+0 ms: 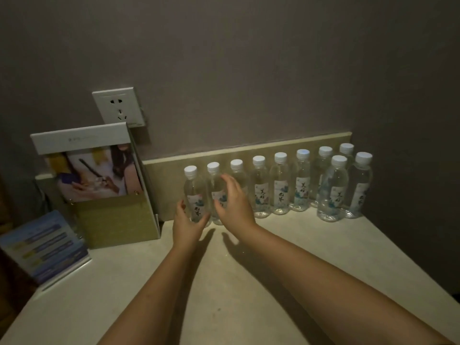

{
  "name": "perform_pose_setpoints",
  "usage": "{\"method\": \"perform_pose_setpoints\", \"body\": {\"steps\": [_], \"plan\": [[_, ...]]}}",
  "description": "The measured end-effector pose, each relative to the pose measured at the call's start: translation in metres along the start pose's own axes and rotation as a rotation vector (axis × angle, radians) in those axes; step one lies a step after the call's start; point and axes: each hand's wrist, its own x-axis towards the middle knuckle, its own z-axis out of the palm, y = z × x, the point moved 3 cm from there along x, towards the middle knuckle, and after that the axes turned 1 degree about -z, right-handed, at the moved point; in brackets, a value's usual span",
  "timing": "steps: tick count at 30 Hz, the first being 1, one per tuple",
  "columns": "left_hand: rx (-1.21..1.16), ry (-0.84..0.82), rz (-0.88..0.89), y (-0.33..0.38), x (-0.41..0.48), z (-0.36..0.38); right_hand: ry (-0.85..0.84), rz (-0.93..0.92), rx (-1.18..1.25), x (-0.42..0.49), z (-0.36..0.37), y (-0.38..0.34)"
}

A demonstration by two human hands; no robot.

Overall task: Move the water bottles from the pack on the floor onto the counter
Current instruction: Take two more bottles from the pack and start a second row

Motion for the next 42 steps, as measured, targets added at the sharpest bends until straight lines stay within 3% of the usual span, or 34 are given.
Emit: {"method": "perform_pose_setpoints", "body": {"steps": [9,14,20,25,32,42], "plan": [[-0.023,0.003,0.027,-0.015,0.014,-0.026,-0.007,0.104,-0.055,0.04,0.017,-0.014],[-0.02,-0.127,0.026,-0.007,0.022,-0.023,0.083,0.084,-0.123,0.04,0.019,-0.017],[0.048,-0.081,0.016,0.005,0.028,-0.019,0.031,0.125,-0.139,0.04,0.015,-0.015],[0.148,-0.085,0.05,0.006,0.017,-0.031,-0.011,-0.02,-0.299,0.029,0.011,-0.016],[0.168,-0.076,0.115,0.017,-0.025,-0.022,-0.02,0.022,-0.345,0.017,-0.031,-0.003],[0.115,-0.196,0.194,0.071,-0.071,0.067,0.046,0.112,-0.372,-0.007,-0.123,0.045]]}}
